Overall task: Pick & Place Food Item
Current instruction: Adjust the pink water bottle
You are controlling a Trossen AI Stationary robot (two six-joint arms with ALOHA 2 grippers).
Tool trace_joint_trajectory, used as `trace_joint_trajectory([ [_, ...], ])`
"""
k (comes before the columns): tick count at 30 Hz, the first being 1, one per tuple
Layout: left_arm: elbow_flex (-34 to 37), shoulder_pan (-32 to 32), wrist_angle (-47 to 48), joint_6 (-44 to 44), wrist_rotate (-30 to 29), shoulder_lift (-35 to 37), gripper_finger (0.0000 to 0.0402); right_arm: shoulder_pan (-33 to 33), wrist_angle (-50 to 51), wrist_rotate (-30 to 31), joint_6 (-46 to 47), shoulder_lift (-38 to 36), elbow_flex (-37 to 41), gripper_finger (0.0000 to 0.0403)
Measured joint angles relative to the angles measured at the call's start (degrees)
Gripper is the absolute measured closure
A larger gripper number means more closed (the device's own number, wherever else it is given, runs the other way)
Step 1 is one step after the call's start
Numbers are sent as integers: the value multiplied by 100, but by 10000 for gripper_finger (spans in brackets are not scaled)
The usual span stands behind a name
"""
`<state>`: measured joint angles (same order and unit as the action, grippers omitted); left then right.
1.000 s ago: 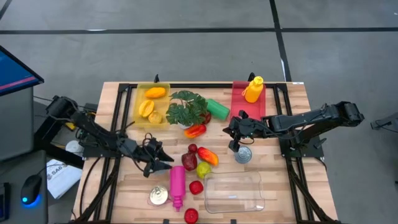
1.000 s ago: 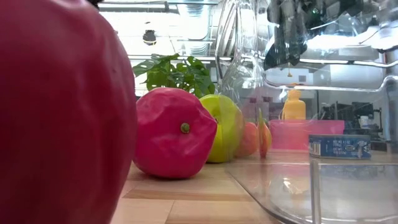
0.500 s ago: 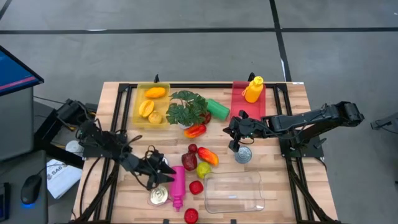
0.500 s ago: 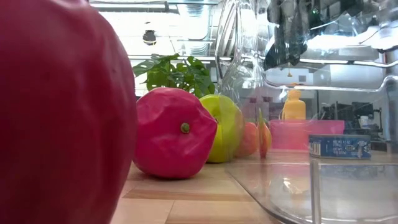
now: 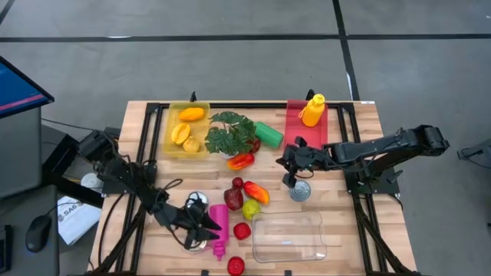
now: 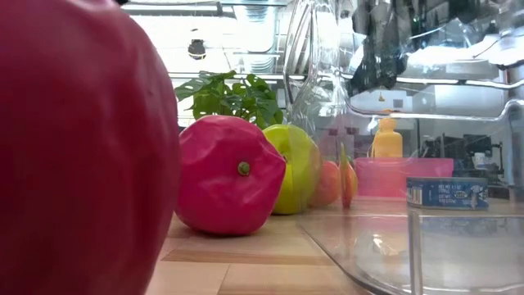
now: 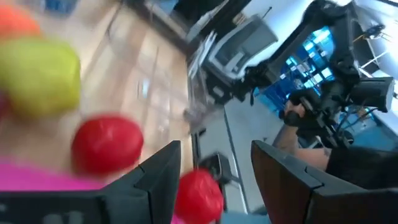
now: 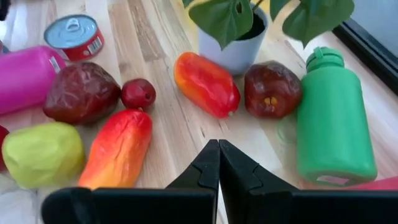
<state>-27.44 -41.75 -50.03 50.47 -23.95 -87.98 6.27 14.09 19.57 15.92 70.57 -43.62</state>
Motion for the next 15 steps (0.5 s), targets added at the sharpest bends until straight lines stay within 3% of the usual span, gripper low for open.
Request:
trace_joint_trajectory([
  [7,-1,-40,820,1273,-192,-409,215,-8,-164,11,12,2,280,401],
  [15,-15,271,901,1134,-276,-466,215,-8,-263,7,13,2,459,401],
])
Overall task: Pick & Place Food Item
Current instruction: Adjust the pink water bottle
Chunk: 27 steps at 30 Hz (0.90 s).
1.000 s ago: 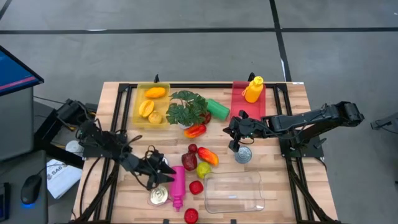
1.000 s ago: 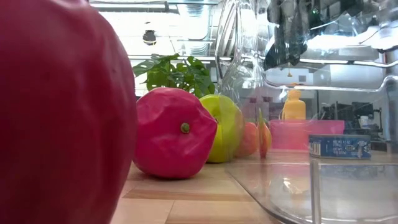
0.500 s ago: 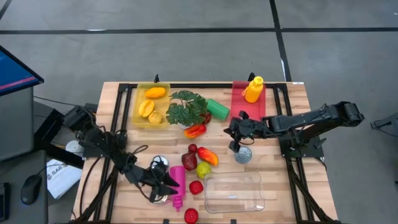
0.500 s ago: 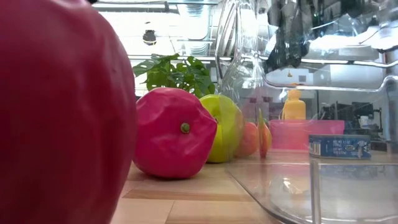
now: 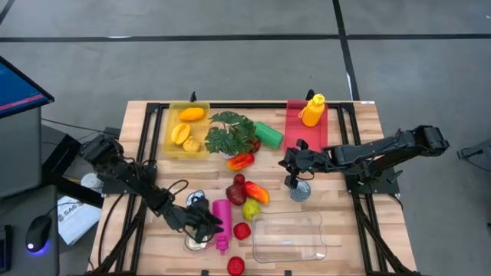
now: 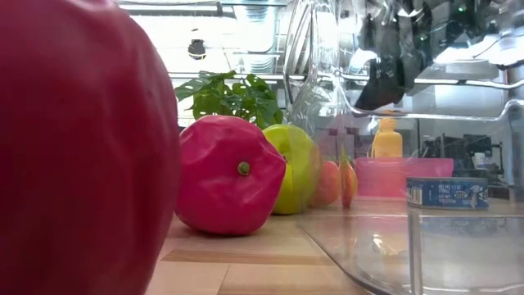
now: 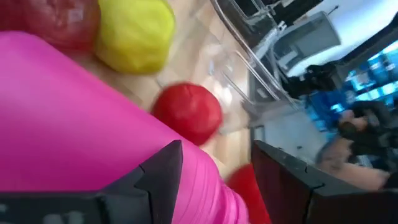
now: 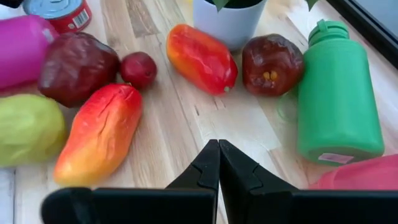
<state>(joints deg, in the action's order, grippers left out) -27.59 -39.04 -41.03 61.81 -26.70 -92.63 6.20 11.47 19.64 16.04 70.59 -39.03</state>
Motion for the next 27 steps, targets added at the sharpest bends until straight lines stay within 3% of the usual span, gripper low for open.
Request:
trace_joint_trajectory([
  [8,-2,603,1018,-456,-160,287,215,2,-102,-2,-1,0,-2,401],
  [18,37,1158,1662,-1735,-963,748,215,4,-127,-4,-1,0,-2,401],
  [23,37,1464,2471,-1785,-1038,1000,215,4,-127,-7,-1,0,-2,401],
  [27,37,1542,2455,-1794,-1034,1136,215,11,-127,-7,-1,0,-2,401],
])
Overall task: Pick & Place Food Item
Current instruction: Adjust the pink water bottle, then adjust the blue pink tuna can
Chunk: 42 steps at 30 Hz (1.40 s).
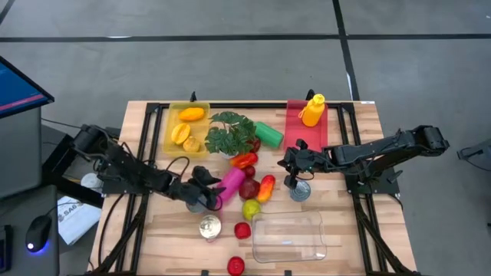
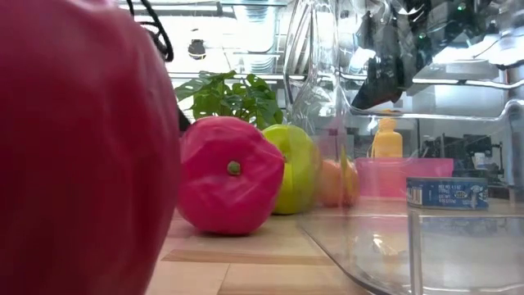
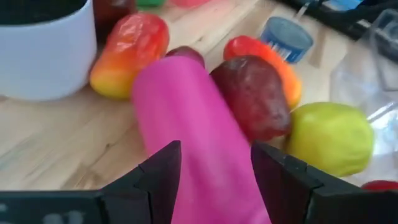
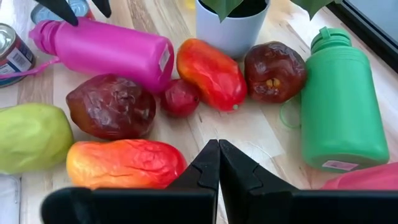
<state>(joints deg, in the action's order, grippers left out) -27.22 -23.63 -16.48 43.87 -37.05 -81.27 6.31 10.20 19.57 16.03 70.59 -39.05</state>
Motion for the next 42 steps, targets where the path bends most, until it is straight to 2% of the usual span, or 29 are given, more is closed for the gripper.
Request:
trace_joint_trajectory([
  [4,0,-35,9,-234,20,361,215,0,-11,0,0,0,-2,401],
  [12,-9,-43,166,-1058,33,1552,215,0,-12,0,-4,0,-4,401],
  [17,-9,-43,546,-881,55,1938,215,0,-7,0,-400,0,-4,401],
  [23,-11,-255,500,-172,456,1726,220,-42,-320,0,-555,0,-7,401],
  [27,-11,-571,415,122,477,1442,241,-44,-404,0,-555,-2,-9,401],
  [30,-11,-820,16,150,484,1244,259,-34,-412,0,-553,-2,-9,401],
  [35,-11,-1217,-740,5,453,992,287,9,-669,-4,-553,-2,-9,401],
  [42,-13,-1507,-2217,-1087,403,573,327,4,-1072,-4,-549,-2,-9,401],
])
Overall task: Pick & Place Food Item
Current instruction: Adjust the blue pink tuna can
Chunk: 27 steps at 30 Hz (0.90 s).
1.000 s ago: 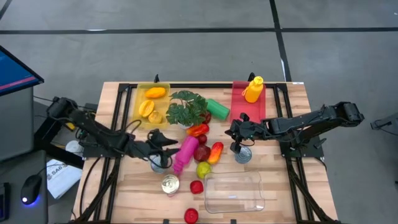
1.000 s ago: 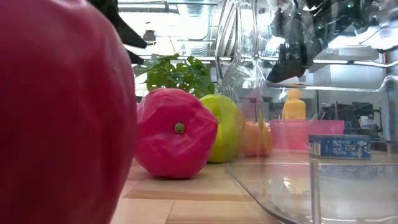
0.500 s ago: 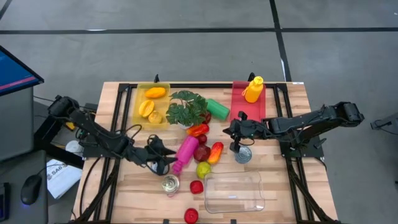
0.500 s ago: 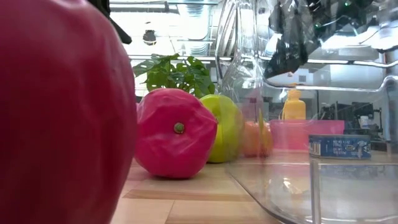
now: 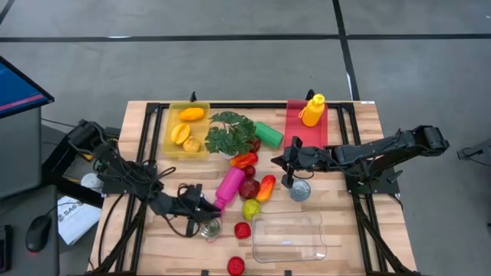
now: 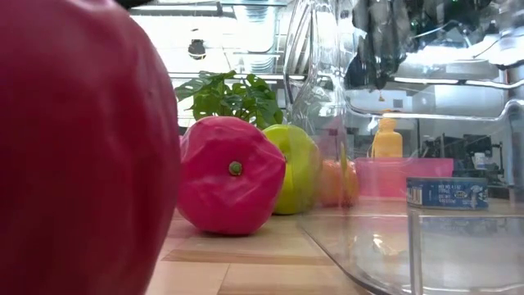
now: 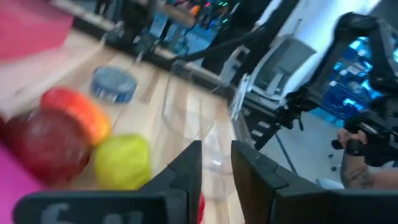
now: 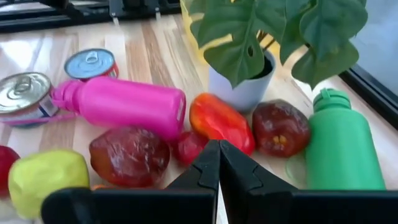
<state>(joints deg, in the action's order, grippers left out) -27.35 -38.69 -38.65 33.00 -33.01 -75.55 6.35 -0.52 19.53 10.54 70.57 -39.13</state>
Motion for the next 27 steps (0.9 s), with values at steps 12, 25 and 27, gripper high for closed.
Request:
trace_joint_trajectory([
  [12,-4,91,-531,-2043,1097,26,368,44,-493,0,279,0,0,401],
  [25,-7,581,-757,-1140,645,-62,392,40,-561,0,254,0,0,401],
  [27,-21,530,-782,-1058,305,-200,399,52,-561,2,254,0,0,401],
])
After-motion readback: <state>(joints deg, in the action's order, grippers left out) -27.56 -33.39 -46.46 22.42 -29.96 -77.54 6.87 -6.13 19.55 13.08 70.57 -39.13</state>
